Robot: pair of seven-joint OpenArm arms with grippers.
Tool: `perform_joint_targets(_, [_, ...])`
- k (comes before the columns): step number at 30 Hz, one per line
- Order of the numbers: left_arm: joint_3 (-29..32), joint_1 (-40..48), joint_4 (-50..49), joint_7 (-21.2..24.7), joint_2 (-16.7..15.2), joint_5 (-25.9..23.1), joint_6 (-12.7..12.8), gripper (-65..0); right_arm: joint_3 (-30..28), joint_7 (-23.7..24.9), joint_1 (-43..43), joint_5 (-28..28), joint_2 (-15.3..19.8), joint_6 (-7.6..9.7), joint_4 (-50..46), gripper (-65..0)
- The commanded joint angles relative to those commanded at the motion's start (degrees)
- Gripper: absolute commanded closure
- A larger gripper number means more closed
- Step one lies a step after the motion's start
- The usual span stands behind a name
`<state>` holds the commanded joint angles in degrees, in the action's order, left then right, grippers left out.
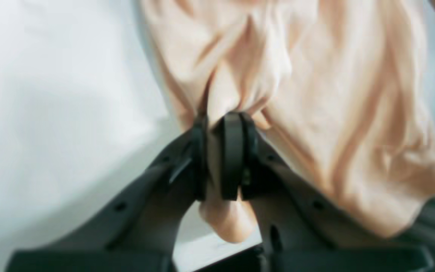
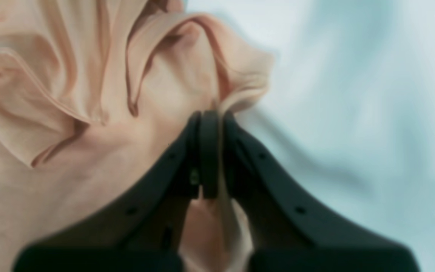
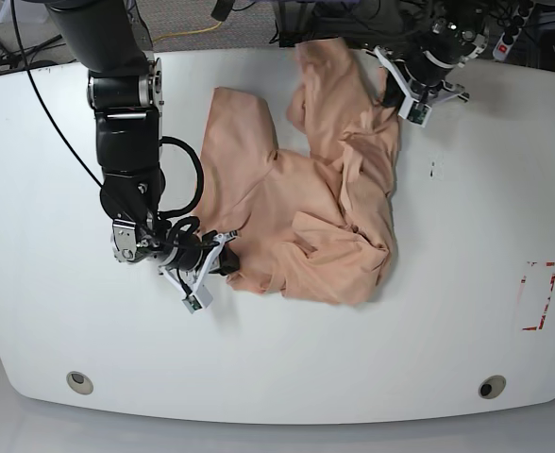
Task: Fold the T-shirt properly
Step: 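Reach the left gripper to the shirt's shoulder edge and grasp it, then pull the grasped shoulder away from the right gripper, stretching the shirt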
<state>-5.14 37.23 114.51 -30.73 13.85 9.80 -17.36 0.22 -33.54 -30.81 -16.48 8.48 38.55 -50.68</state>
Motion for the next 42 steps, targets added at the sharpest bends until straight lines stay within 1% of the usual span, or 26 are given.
perform_joint_targets(3, [-5.7,-0.4,-0.1,-0.3,0.0,0.0,-3.0,-3.6,0.0,-0.1,1.0,0.2,0.0,-0.09,-1.8,0.0])
perform_joint_targets(5, [-9.3,-0.9,-0.1,-0.4,0.0,0.0,-4.2,-3.8,0.0,-0.1,1.4,0.4,0.0,-0.09,-3.3,0.0])
perform_joint_targets(8, [-13.3,-2.2,-0.2,-0.4,0.0,-0.1,-6.4,-4.2,0.0,-1.9,1.6,0.4,0.1,-0.09,-4.9,0.0])
perform_joint_targets(12, [-19.6,-3.9,-1.1,-1.1,0.1,-0.4,-10.5,-4.3,0.0,-3.3,1.6,0.4,0.1,-0.09,-5.4,0.0])
perform_joint_targets(14, [-23.2,-5.7,-2.5,-3.4,0.3,-0.4,-14.8,-4.4,0.0,-3.3,1.6,0.4,0.1,-0.09,-5.4,0.0])
perform_joint_targets(15, [-24.8,-6.7,-2.8,-4.5,0.3,-0.4,-16.4,-5.1,0.0,-3.3,1.9,0.4,0.1,-0.09,-5.4,0.0])
perform_joint_targets(16, [-27.0,-8.2,-3.1,-6.3,0.3,-0.4,-18.6,-8.5,0.0,-3.3,2.3,0.4,0.1,-0.09,-5.4,0.0])
perform_joint_targets(17, [-28.1,-9.1,-3.3,-7.4,0.3,-0.4,-19.9,-11.4,0.0,-3.3,2.4,0.4,0.1,-0.09,-5.4,0.0])
perform_joint_targets(19, [-30.8,-11.0,-3.4,-9.4,0.4,-0.5,-22.6,-20.7,0.0,-3.3,2.5,0.4,0.1,-0.09,-5.4,0.0])
perform_joint_targets(20, [-31.7,-11.6,-3.4,-10.0,0.4,-0.8,-22.6,-24.9,0.0,-3.3,2.6,0.4,0.1,-0.09,-5.4,0.0])
perform_joint_targets(21, [-33.0,-12.7,-3.4,-10.5,0.4,-1.7,-22.6,-30.4,0.0,-3.3,3.2,0.4,0.1,-0.09,-5.4,0.0])
perform_joint_targets(22, [-33.8,-13.4,-3.4,-10.5,0.4,-2.6,-22.6,-34.2,0.0,-3.3,3.3,0.4,0.0,-0.09,-5.4,0.0])
perform_joint_targets(23, [-34.6,-14.2,-3.4,-10.5,0.4,-3.4,-22.6,-37.2,0.0,-3.3,3.4,0.4,0.0,-0.09,-5.4,0.0])
perform_joint_targets(24, [-35.2,-14.8,-3.4,-10.5,0.4,-4.0,-22.6,-38.6,0.0,-3.3,3.5,0.4,-0.1,-0.09,-5.4,0.0])
perform_joint_targets(27, [-37.8,-17.7,-3.4,-10.6,0.4,-4.8,-22.6,-39.2,0.0,-3.3,3.7,0.3,-0.2,-0.09,-5.4,0.0])
perform_joint_targets(30, [-38.4,-17.8,-3.4,-10.6,0.4,-4.9,-22.6,-39.2,0.0,-3.3,4.8,0.1,-0.2,-0.09,-6.2,0.0])
perform_joint_targets(32, [-38.5,-17.5,-3.4,-10.6,0.4,-5.0,-22.6,-39.2,0.0,-3.3,5.4,0.4,-0.2,-0.88,-8.2,0.0])
perform_joint_targets(34, [-38.4,-16.0,-3.5,-10.6,0.3,-4.9,-22.6,-39.3,0.0,-3.3,6.6,0.4,-0.2,-2.64,-9.9,0.0])
perform_joint_targets(36, [-38.4,-15.4,-3.6,-10.6,0.2,-4.7,-22.6,-39.3,0.0,-3.3,6.9,0.4,-0.2,-3.52,-10.7,0.0])
perform_joint_targets(38, [-38.3,-14.8,-3.8,-10.6,0.1,-4.7,-22.6,-39.4,0.0,-3.4,7.1,0.2,-0.2,-3.87,-10.9,0.0])
perform_joint_targets(42, [-37.3,-11.3,-3.7,-10.5,0.2,-4.6,-22.6,-39.4,0.0,-3.4,7.3,0.0,-0.2,-3.96,-10.9,0.0])
